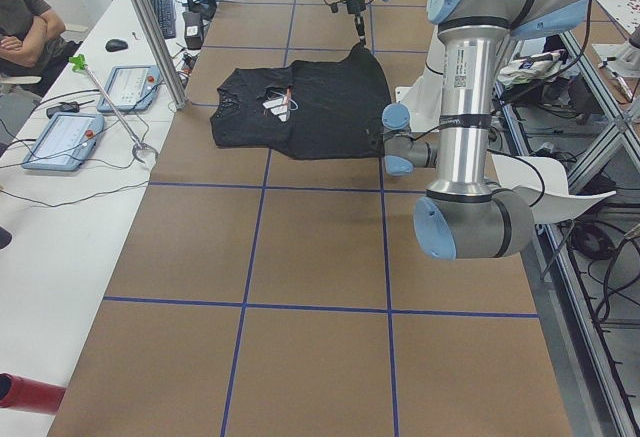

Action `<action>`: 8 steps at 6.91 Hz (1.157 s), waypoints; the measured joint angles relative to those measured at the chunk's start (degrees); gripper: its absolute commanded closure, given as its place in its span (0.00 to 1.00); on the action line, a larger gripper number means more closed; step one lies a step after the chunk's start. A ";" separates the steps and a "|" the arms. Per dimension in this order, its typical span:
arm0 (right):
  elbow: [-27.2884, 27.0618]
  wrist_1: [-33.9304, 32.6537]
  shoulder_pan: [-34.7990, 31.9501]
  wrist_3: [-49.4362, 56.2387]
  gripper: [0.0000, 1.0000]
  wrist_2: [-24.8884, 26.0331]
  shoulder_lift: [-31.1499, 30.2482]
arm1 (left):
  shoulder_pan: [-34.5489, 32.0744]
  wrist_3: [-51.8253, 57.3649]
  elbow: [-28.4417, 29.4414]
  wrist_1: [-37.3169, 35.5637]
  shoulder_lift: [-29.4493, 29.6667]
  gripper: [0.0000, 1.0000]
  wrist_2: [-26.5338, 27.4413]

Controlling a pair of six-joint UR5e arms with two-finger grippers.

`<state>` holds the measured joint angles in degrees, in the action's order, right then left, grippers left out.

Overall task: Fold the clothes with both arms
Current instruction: 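Pinch both hem corners with the left and right grippers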

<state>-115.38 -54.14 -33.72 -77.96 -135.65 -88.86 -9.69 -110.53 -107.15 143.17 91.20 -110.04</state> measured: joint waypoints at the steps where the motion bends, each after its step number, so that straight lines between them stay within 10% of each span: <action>1: -0.01 0.00 -0.14 0.00 1.00 -0.16 0.00 | 0.03 -0.03 0.01 0.00 0.02 0.16 0.01; 4: -0.02 0.00 -1.08 0.00 1.00 -1.33 0.00 | 0.09 -0.04 0.07 0.00 0.11 0.17 0.01; 8: 0.06 0.00 -1.48 0.00 1.00 -1.55 0.00 | 0.03 -0.04 0.24 0.01 0.16 0.59 -0.01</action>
<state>-115.32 -54.14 -35.20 -77.96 -137.19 -88.86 -9.65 -110.57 -106.91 143.18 91.36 -110.05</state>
